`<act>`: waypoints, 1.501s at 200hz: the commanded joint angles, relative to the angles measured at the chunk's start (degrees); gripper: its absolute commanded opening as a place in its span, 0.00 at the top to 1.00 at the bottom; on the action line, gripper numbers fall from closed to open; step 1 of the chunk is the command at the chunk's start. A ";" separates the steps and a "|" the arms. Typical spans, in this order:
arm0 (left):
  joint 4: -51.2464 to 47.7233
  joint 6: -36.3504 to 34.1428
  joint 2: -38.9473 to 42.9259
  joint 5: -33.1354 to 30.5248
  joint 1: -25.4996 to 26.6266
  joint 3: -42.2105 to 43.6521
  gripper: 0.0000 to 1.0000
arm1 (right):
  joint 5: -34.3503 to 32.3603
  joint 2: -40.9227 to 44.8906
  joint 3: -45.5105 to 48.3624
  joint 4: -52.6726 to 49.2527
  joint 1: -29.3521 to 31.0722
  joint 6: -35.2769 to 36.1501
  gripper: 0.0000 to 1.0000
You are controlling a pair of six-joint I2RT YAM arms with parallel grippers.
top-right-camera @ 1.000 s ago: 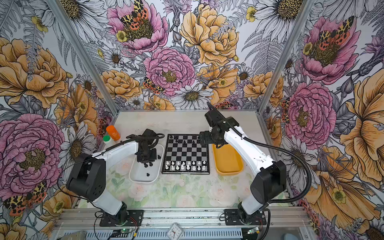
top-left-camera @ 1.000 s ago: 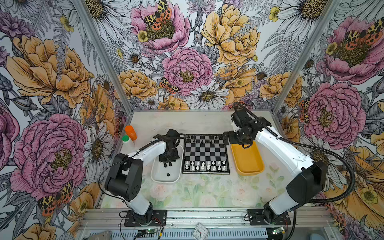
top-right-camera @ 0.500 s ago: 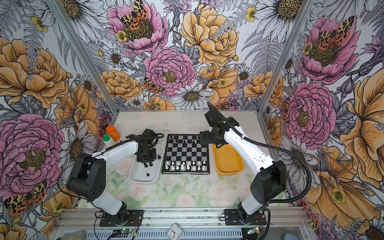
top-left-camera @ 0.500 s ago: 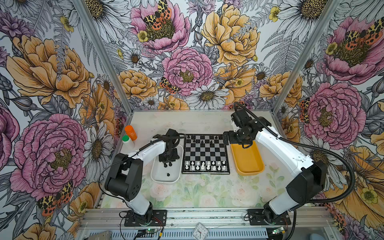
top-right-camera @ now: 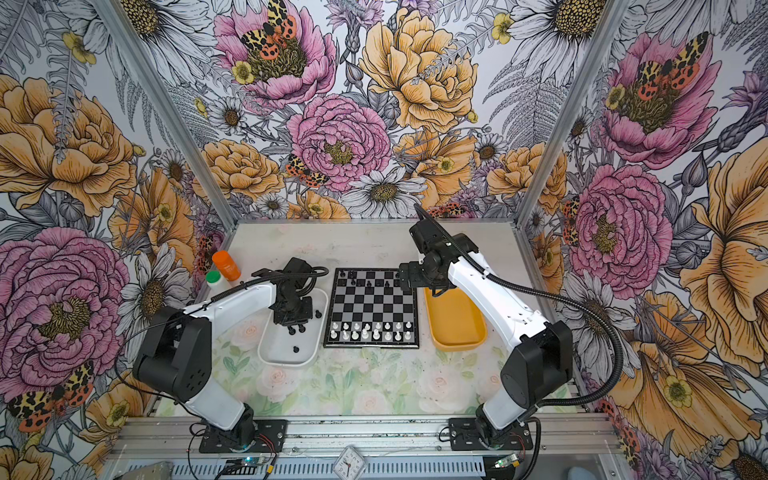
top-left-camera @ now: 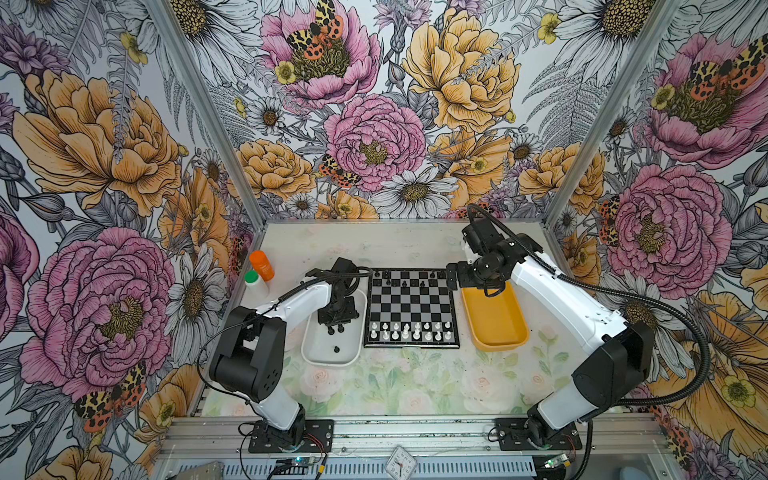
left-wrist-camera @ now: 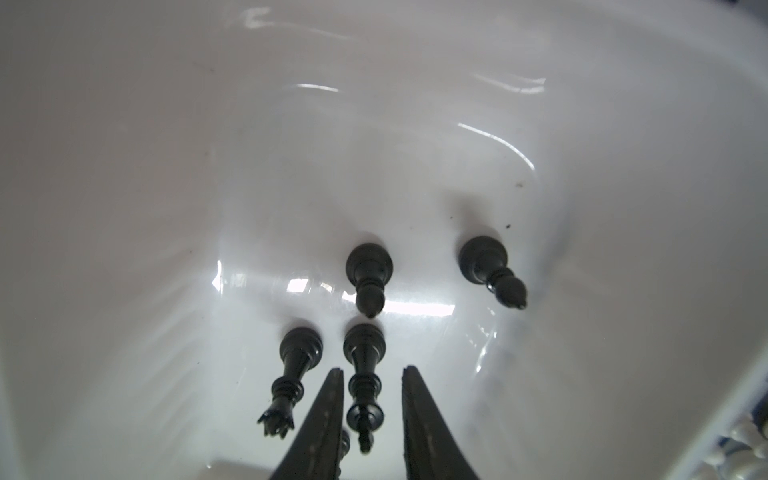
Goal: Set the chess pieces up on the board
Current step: 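Close the left gripper around the tall black piece's neck, then lift the tall black piece and carry it over the board with the left gripper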
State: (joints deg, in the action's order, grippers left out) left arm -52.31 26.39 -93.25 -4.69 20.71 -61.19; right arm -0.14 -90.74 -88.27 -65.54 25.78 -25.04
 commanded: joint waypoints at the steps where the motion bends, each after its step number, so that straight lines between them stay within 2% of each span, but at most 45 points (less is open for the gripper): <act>1: 0.11 -0.82 -0.13 0.60 -0.40 -0.07 0.74 | -0.01 0.71 -0.56 0.24 -0.38 -1.06 0.00; 174: 0.19 -0.44 0.28 0.13 0.14 0.73 0.77 | -0.14 1.74 0.72 0.37 -0.20 -1.40 0.00; 204: 0.17 -0.64 0.08 0.08 0.12 0.50 0.83 | -0.32 2.24 1.16 0.39 -0.21 -1.50 0.00; 300: -2.73 -0.73 3.18 -0.22 0.00 -1.28 0.92 | 0.32 1.45 -0.97 0.24 -0.20 -0.80 0.00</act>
State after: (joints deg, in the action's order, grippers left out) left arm -53.30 26.39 -92.90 -4.71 20.75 -60.20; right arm -0.14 -90.24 -87.15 -65.54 25.78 -26.02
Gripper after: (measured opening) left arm 0.148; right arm 0.995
